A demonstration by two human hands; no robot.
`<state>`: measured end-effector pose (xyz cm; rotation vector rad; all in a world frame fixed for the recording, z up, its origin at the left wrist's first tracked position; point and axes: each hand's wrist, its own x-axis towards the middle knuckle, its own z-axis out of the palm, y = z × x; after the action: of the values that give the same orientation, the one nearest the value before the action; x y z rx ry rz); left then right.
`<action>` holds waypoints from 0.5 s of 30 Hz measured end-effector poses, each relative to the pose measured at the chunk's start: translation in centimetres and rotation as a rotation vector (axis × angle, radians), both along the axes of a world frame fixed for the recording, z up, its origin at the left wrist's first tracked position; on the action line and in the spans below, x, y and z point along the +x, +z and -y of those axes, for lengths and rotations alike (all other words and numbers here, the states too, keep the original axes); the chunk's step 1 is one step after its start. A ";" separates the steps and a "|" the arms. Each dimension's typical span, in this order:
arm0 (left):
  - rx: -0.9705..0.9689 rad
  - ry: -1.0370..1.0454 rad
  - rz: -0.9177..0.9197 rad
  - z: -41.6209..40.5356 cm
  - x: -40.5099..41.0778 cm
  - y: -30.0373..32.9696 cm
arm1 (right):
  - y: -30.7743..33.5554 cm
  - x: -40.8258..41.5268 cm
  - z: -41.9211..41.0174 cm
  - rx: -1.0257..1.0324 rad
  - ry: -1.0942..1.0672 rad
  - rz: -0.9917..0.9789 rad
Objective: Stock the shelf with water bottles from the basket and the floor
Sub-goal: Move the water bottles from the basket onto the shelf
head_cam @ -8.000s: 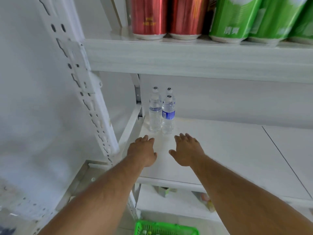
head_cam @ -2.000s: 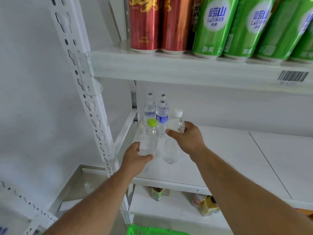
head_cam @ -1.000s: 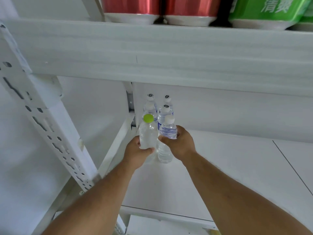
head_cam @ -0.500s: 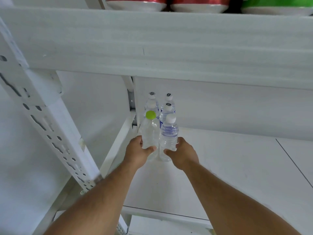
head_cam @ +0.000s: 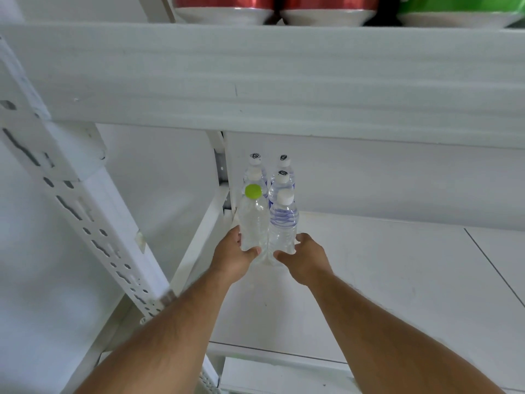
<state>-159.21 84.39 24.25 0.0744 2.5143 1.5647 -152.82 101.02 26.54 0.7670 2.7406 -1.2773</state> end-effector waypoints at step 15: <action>-0.702 -0.269 -0.131 2.0 9.6 5.8 | 4.1 9.6 1.5 0.370 0.206 0.115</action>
<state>-149.63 82.42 30.00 0.4042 2.8480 0.5462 -143.27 99.49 30.61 0.5320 2.9007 -0.6769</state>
